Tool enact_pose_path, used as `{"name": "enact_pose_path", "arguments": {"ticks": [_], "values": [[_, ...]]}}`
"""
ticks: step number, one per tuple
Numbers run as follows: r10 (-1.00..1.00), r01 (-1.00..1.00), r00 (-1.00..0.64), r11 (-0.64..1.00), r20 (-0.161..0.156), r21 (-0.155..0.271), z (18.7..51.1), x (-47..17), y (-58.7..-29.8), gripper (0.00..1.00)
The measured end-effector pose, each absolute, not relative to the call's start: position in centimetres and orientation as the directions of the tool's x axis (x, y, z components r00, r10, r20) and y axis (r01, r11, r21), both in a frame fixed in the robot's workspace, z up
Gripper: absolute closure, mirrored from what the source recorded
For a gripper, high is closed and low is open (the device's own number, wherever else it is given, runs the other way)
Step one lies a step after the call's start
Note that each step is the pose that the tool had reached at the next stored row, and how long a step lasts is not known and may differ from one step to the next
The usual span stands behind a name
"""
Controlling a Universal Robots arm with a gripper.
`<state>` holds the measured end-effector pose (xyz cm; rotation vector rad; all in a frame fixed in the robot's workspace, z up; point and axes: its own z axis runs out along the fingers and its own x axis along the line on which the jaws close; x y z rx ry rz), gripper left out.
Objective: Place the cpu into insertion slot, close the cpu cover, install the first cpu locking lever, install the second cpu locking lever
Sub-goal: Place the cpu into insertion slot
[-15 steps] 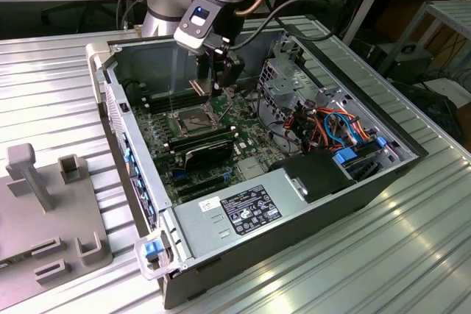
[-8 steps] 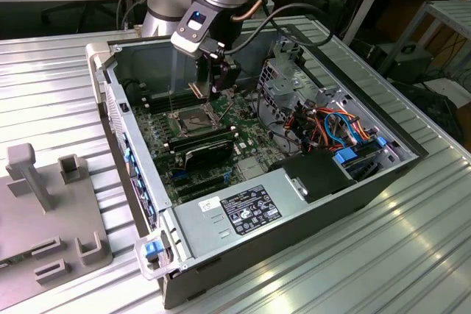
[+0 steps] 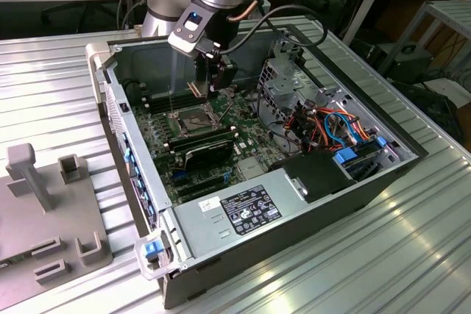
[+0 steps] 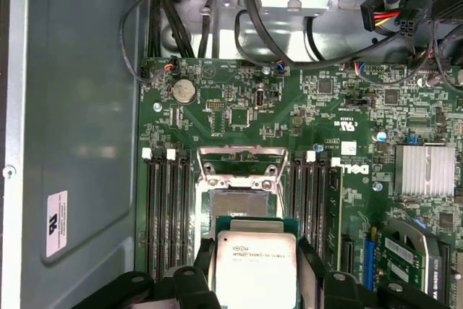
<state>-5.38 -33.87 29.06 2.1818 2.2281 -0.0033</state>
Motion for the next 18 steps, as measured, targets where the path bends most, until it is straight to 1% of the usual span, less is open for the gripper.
{"name": "enact_pose_path", "arguments": {"ticks": [7,11,18], "values": [[1.000,0.999,-0.016,0.017,-0.018,0.031,28.6,-5.9,-33.2,0.45],[1.000,0.998,-0.016,0.017,-0.020,0.066,28.2,-7.0,-33.0,0.45],[1.000,0.998,-0.015,0.016,-0.020,0.067,26.7,-7.1,-32.9,0.45]]}}
